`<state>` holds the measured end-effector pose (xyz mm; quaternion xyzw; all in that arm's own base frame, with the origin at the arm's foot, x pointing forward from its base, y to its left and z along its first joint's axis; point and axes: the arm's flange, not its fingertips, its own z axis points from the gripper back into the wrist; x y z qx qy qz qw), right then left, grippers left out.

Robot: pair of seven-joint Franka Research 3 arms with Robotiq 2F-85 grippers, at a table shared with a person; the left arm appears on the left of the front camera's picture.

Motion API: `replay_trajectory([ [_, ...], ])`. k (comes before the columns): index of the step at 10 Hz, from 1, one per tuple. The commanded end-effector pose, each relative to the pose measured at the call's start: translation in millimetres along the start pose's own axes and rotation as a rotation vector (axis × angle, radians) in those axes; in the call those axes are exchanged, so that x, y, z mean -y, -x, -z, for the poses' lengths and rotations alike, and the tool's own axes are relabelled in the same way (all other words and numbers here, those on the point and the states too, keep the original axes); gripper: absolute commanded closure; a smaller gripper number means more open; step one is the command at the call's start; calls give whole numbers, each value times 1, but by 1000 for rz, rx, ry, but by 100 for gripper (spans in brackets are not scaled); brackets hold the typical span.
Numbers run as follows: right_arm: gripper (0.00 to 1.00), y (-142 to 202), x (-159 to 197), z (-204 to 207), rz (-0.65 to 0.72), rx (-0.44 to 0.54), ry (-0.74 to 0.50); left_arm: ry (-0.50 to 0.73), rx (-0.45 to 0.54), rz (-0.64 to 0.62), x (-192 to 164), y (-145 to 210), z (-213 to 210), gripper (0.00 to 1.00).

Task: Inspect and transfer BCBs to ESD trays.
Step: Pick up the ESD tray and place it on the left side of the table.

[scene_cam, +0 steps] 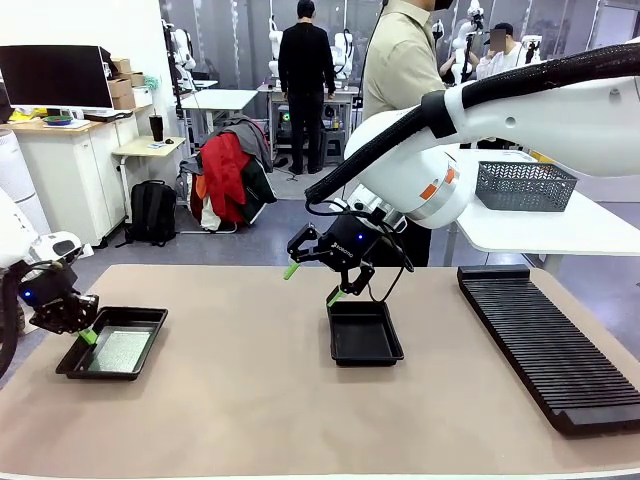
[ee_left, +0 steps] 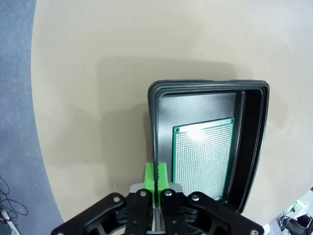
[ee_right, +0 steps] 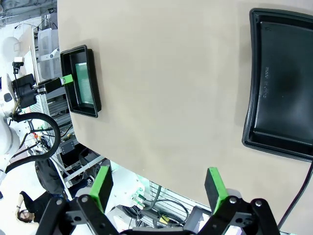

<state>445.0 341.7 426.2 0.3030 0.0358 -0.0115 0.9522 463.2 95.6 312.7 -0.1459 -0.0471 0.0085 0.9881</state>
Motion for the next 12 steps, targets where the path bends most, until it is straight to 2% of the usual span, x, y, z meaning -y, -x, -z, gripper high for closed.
replay_trajectory([
  [1,0,0,0,0,3,3,11,0,5,0,-1,0,-2,100],
  [4,0,0,0,0,3,3,11,0,0,1,0,0,0,97],
  [5,0,0,0,0,3,3,11,-21,-6,-20,2,1,-1,83],
  [6,0,0,0,0,3,3,11,-47,-18,-29,4,2,-3,79],
  [7,0,0,0,0,3,3,11,-62,-26,-34,7,3,-5,65],
  [8,0,0,0,0,3,3,11,-82,-32,-41,9,5,-9,61],
  [9,0,0,0,0,3,3,11,-103,-37,-46,11,7,-14,47],
  [10,0,0,0,0,3,3,11,-136,-47,-49,14,11,-22,43],
  [11,0,0,0,0,3,3,11,-165,-49,-52,17,14,-33,29],
  [12,0,0,0,0,3,3,11,-195,-58,-39,23,16,-48,25],
])
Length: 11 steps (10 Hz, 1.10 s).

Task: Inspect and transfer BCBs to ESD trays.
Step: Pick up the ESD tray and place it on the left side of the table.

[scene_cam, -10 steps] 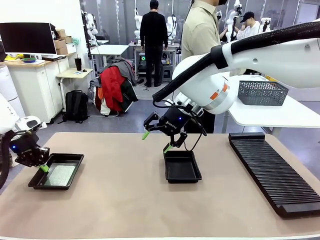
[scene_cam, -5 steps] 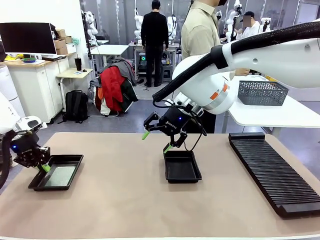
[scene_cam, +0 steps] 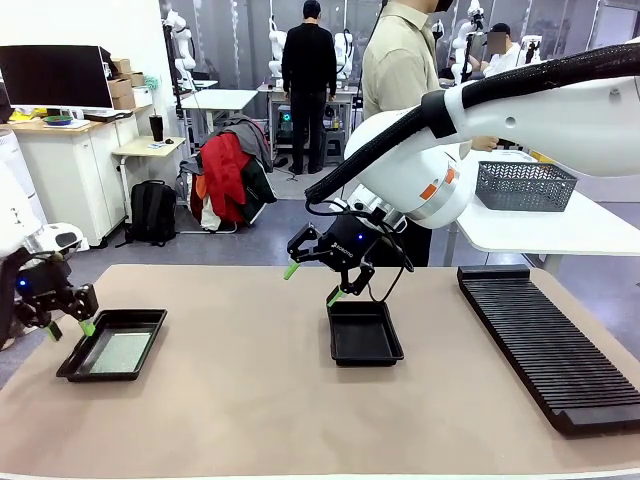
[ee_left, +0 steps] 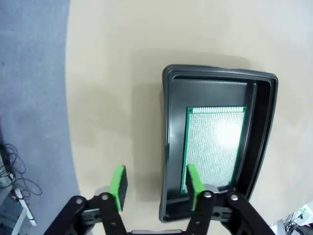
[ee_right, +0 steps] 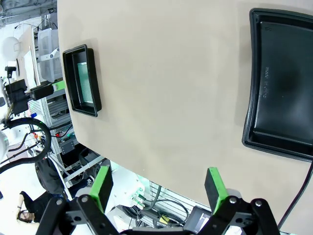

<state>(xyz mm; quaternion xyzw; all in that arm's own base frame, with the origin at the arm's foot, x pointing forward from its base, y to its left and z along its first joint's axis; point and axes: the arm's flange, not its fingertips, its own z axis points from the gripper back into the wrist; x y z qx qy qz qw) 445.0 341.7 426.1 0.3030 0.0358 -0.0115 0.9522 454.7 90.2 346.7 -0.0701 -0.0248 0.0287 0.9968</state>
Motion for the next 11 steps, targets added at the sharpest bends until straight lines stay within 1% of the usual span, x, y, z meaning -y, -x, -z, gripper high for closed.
replay_trajectory([
  [1,0,0,0,0,3,3,11,-89,-31,0,8,12,-31,10],
  [3,0,0,0,0,3,3,11,-134,-38,17,14,16,-62,0],
  [6,0,0,0,0,3,3,11,-185,-55,38,24,22,-103,0],
  [7,0,0,0,0,3,3,11,-197,-55,32,26,22,-110,0],
  [9,0,0,0,0,3,3,11,-190,-37,14,29,23,-121,0],
  [10,0,0,0,0,3,3,11,-166,-41,59,26,21,-113,0],
  [11,0,0,0,0,3,3,11,-166,-41,59,26,21,-113,0],
])
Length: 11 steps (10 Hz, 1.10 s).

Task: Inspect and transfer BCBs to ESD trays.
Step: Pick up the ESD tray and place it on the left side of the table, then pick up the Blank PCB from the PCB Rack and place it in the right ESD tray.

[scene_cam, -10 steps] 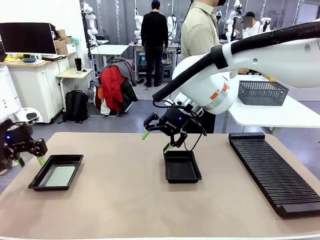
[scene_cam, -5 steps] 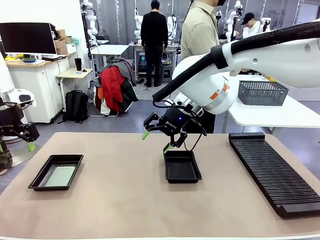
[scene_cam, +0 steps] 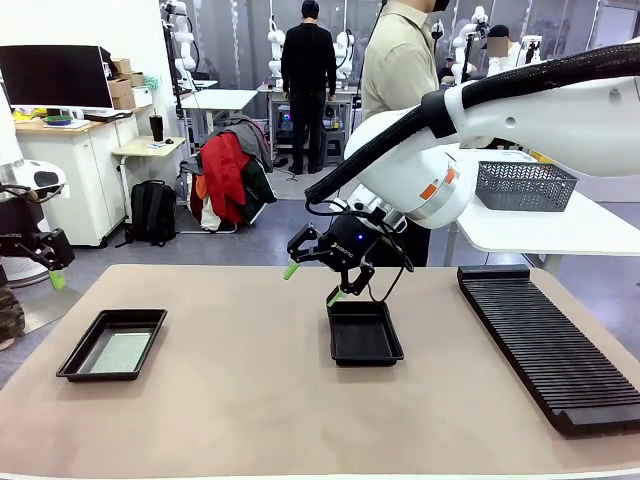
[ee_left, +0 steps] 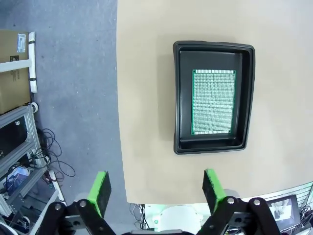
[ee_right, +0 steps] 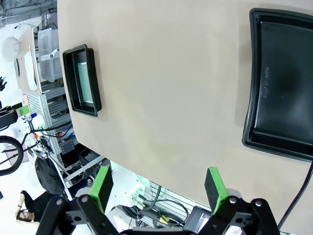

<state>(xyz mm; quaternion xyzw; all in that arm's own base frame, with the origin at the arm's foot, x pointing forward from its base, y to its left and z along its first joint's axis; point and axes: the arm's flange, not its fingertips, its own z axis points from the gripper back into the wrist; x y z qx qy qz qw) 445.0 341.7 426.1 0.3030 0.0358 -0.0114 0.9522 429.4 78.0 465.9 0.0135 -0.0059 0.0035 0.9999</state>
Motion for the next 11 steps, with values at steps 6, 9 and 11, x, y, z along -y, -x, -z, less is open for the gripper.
replay_trajectory([
  [6,0,0,0,0,3,3,11,1,-3,7,0,1,4,0],
  [9,0,0,0,0,3,3,11,1,-3,7,0,1,4,0],
  [11,0,0,0,0,3,3,11,1,-3,7,0,1,4,0],
])
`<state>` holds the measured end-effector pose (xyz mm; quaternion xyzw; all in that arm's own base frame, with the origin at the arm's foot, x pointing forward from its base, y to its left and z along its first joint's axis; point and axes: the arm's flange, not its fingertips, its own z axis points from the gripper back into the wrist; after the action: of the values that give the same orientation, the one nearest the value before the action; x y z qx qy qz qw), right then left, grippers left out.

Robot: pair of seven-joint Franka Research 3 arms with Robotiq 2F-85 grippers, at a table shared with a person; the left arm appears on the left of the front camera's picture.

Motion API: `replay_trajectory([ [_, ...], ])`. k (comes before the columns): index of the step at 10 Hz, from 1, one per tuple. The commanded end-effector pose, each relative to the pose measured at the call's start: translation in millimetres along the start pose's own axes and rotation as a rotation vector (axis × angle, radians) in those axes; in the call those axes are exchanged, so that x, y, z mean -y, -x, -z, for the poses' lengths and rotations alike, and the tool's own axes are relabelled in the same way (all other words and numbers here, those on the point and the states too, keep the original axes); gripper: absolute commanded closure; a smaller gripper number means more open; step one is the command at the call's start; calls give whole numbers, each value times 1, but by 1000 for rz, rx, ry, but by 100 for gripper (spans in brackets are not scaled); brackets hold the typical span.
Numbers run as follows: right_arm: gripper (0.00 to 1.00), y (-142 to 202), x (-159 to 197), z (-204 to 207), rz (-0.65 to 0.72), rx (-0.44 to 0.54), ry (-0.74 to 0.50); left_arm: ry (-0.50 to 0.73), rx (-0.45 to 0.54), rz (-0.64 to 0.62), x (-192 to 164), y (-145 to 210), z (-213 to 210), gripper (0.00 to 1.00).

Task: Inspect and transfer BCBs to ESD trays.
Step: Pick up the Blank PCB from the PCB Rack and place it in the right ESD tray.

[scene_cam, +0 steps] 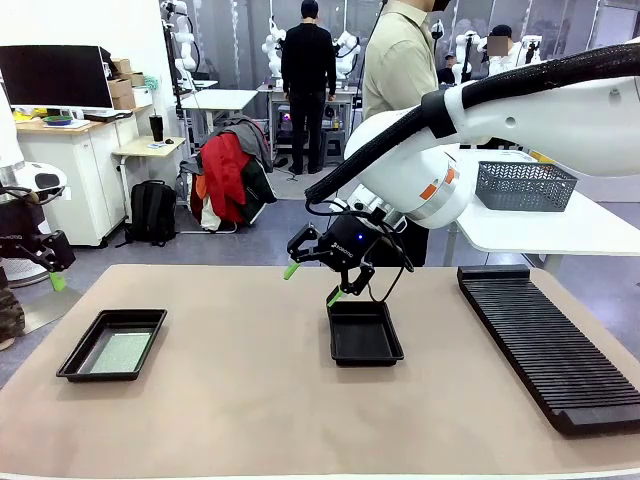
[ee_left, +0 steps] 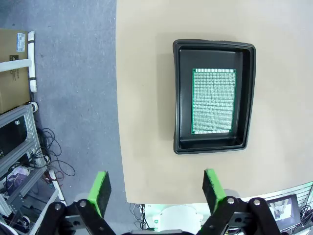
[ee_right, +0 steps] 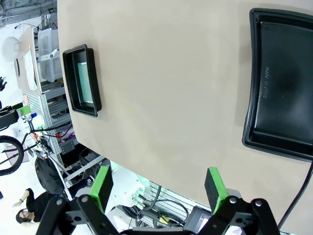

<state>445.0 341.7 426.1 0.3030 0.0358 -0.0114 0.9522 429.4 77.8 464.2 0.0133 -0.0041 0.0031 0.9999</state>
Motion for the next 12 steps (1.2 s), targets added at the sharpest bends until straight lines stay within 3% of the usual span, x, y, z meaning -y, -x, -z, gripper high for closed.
replay_trajectory([
  [1,0,0,0,0,3,3,11,1,0,6,-1,1,3,0],
  [12,0,0,0,0,3,3,11,1,0,6,-1,1,3,0],
])
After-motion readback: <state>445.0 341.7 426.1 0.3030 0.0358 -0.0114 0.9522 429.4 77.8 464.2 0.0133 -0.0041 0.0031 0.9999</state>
